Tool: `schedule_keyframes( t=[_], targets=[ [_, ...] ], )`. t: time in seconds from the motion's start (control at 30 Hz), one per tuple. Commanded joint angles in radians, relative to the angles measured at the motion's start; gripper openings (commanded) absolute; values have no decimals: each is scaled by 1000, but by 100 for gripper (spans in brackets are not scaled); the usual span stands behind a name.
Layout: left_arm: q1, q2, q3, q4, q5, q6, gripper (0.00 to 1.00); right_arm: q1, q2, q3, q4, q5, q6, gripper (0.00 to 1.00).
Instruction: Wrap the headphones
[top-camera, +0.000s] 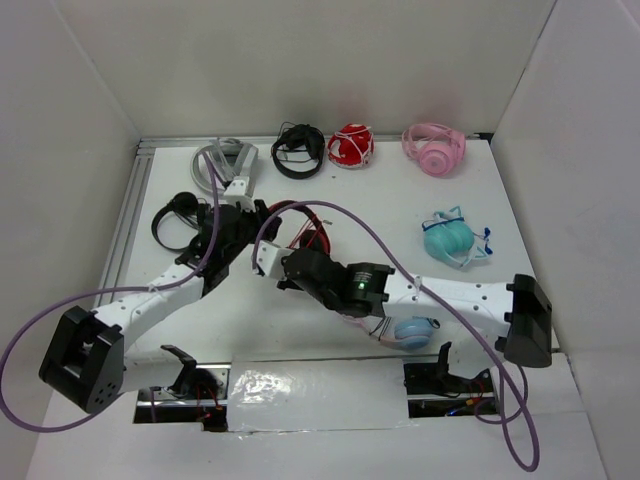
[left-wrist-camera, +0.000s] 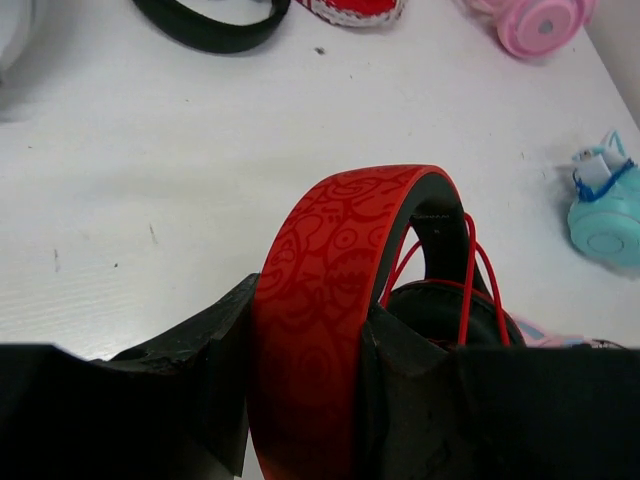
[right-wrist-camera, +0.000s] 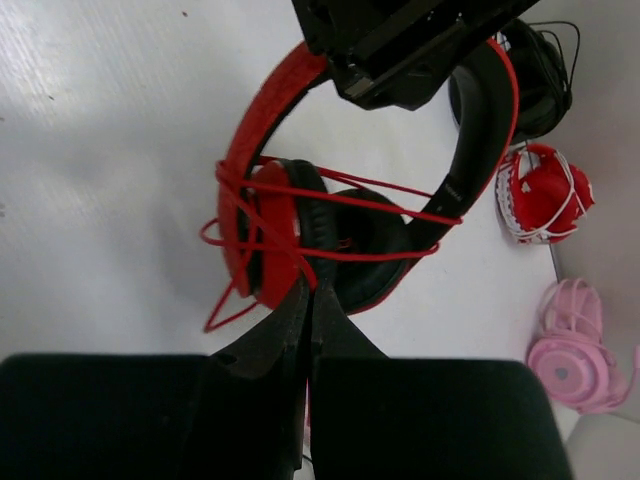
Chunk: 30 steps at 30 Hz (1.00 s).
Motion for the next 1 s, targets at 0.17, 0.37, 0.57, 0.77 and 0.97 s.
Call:
schedule_keyframes(
  t=[0.17,0.37,0.57,0.77,0.97],
  targets=[
    [0,27,-35,9,276,114,0,-162,90,92,-4,-63,-90,0],
    [17,102,-15,-43,411,118,0,-262,120,43,55,-207,-57,0],
    [69,227,33,-70,556,129,0,-319,202,46,58,-245,-7,0],
    [86,350,80,-78,643,173,0,-380,229,14,102,-305,30,4],
    [99,407,108,-75,698,210,0,-400,254,-12,136,-267,50,17]
  ],
)
